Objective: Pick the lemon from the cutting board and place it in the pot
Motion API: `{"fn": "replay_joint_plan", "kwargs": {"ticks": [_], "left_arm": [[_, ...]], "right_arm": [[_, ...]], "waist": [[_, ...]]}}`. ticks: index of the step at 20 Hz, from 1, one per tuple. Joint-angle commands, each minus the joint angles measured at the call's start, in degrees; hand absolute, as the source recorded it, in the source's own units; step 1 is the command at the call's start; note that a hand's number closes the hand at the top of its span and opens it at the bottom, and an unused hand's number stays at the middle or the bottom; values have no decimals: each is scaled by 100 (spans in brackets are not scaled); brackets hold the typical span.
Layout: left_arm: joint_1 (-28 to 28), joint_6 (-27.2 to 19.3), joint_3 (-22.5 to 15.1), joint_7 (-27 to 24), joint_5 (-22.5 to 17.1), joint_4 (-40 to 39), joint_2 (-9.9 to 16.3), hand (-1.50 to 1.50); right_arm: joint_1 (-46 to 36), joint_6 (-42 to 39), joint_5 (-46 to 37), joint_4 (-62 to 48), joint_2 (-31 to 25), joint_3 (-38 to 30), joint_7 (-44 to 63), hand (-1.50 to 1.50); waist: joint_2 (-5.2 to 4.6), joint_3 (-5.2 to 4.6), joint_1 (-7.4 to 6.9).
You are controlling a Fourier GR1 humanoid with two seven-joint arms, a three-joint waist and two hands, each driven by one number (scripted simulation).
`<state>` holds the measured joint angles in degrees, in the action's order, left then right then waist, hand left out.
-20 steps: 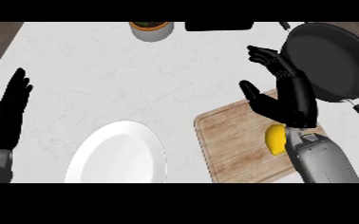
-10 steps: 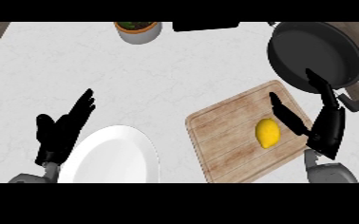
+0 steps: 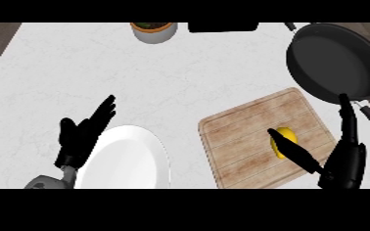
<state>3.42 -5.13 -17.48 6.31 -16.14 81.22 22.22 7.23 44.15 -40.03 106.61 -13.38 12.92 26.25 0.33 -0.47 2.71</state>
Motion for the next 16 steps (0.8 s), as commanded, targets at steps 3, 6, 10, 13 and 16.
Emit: {"fn": "replay_joint_plan", "kwargs": {"ticks": [3,6,10,13,16], "left_arm": [[111,111,-85,-197,115,-367,-200,0],[153,357,39,-47,-41,-159,-46,0],[485,355,24,-176,128,-644,-272,0],[375,135,-134,43,219,-339,-467,0],[160,292,11,-66,228,-243,-332,0]], "right_arm": [[13,-1449,-901,1362,210,-44,2444,-150],[-624,-1964,-964,1409,549,-253,3415,-150],[-732,-2421,-446,796,728,-95,3629,-150],[-625,-2920,225,506,556,-172,3619,-150],[-417,-3097,516,408,369,-379,3401,-150]], "waist": [[-17,13,-139],[-29,31,-272],[-59,38,-255],[-45,46,-278],[-32,47,-276]]}}
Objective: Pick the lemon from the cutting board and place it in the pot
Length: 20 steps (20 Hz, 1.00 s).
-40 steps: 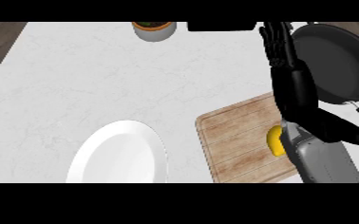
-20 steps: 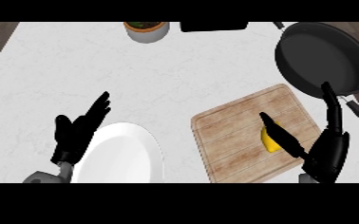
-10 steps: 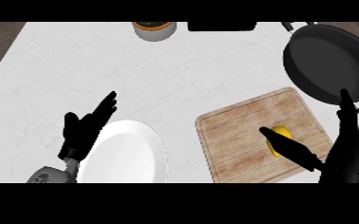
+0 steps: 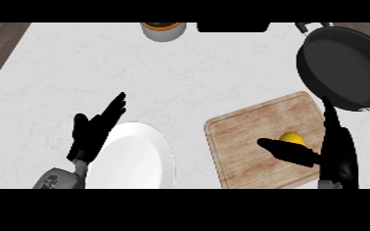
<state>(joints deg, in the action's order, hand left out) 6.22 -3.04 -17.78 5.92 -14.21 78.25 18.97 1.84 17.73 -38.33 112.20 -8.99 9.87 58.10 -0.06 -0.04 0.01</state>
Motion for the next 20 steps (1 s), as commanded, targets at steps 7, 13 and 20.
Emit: {"fn": "replay_joint_plan", "kwargs": {"ticks": [7,13,20], "left_arm": [[-295,255,217,-206,391,-53,-289,0],[202,481,577,-11,483,-557,-496,0],[31,604,674,31,517,-193,-359,0]], "right_arm": [[899,54,202,-357,-122,-376,-1042,-150],[1271,-104,825,-46,-164,-859,-1513,-150],[1439,254,1753,-463,300,-795,-3087,-150]], "waist": [[10,4,15],[7,4,27],[8,6,21]]}}
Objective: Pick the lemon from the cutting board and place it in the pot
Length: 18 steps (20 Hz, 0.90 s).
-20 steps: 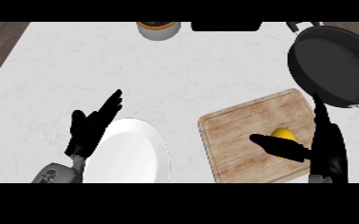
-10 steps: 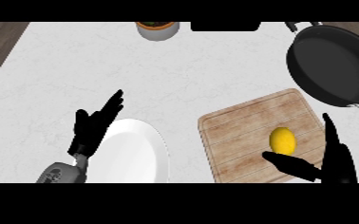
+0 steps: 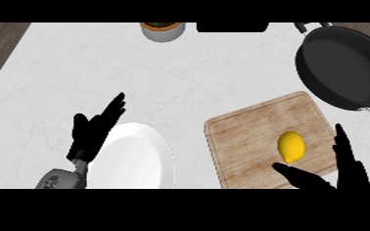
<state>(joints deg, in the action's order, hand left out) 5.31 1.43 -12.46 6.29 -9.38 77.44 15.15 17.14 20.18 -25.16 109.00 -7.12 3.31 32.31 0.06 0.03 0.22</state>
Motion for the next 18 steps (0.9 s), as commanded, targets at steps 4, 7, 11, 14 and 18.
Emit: {"fn": "replay_joint_plan", "kwargs": {"ticks": [4,7,11,14,18], "left_arm": [[-222,153,121,90,50,148,29,0],[498,187,320,-71,204,-528,-192,0],[352,107,269,319,276,-154,-315,0],[62,319,340,134,247,-26,-283,0],[-25,253,288,94,393,137,-299,0]], "right_arm": [[239,204,994,-214,527,-147,-1196,-150],[231,62,1319,-715,548,-360,-1656,-150],[-528,396,1652,-1871,703,-456,-2190,-150],[-812,18,2033,-2352,687,-848,-2587,-150],[-507,-26,1210,-2595,273,-458,-2887,150]], "waist": [[2,0,-4],[-7,-2,21],[-7,0,-12],[-6,-1,-28],[-14,0,-72]]}}
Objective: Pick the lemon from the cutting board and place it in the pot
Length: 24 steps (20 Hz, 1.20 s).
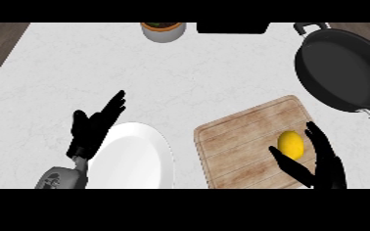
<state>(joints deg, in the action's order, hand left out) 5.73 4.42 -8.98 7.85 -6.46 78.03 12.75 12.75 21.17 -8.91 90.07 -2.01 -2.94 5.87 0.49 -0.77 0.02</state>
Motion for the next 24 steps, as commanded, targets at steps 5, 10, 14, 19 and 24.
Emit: {"fn": "replay_joint_plan", "kwargs": {"ticks": [5,10,14,19,24], "left_arm": [[-28,-90,-44,110,149,71,-198,0],[-90,225,195,52,-67,82,74,0],[44,89,118,83,118,57,-87,0],[-306,-194,-87,-88,306,167,-387,0],[30,-7,98,-9,220,-55,-216,0]], "right_arm": [[-220,-68,52,-882,187,75,-771,150],[-117,-15,797,-1423,190,-10,-1868,150],[-362,771,655,-1225,190,247,-2107,150],[8,-815,1659,-1722,-1348,-1588,-3005,150],[5,-2236,2496,-2922,-2640,-2742,-3731,150]], "waist": [[-48,80,0],[-47,86,-11],[-45,80,-3],[-33,93,44],[-48,94,57]]}}
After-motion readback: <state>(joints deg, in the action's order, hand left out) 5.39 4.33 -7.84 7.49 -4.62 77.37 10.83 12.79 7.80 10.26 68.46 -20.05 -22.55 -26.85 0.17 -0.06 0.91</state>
